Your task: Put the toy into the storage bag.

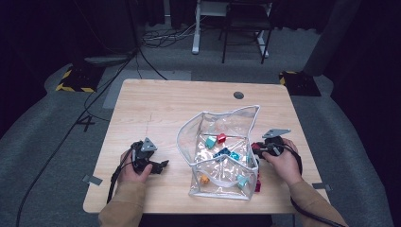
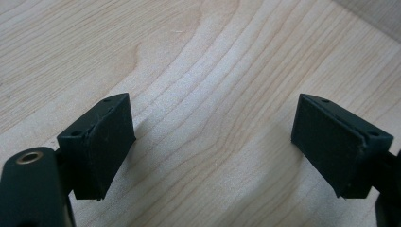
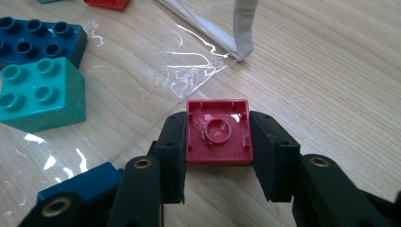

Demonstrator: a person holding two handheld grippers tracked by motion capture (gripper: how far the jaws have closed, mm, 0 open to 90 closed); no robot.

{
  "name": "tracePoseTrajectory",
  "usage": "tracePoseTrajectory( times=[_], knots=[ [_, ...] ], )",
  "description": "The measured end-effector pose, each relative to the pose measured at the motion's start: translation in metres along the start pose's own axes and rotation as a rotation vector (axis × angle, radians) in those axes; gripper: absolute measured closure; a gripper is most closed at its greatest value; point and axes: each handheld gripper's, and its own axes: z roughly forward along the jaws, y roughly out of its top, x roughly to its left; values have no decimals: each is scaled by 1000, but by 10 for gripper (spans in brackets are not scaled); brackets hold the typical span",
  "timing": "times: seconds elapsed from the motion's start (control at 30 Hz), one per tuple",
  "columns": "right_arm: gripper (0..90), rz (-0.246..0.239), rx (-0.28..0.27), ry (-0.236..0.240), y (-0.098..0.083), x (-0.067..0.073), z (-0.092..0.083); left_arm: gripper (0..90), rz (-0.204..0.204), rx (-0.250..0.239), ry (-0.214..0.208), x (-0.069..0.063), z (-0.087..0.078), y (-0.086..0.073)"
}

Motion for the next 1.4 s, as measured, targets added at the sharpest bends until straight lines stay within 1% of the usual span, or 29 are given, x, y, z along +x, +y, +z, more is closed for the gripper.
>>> tracePoseTrajectory(
  times=[0.07, 0.2, 0.4, 0.5, 1.0, 1.27, 1.4],
  knots=[
    [596, 1, -8, -6, 1, 1, -2, 142, 0, 0, 0, 0, 0, 0],
    [596, 14, -33, 2, 4, 1, -11, 142, 0, 0, 0, 0, 0, 0],
    [596, 17, -77, 5, 12, 1, -32, 142, 0, 0, 0, 0, 0, 0],
    [596, 19, -107, 16, 16, 3, -44, 142, 1, 0, 0, 0, 0, 0],
    [596, 8, -234, 67, 35, 17, -93, 142, 1, 0, 1, 0, 0, 0],
    [596, -7, -299, 90, 45, 26, -117, 142, 0, 0, 0, 0, 0, 0],
    [596, -18, -341, 105, 51, 32, -129, 142, 0, 0, 0, 0, 0, 0]
  ],
)
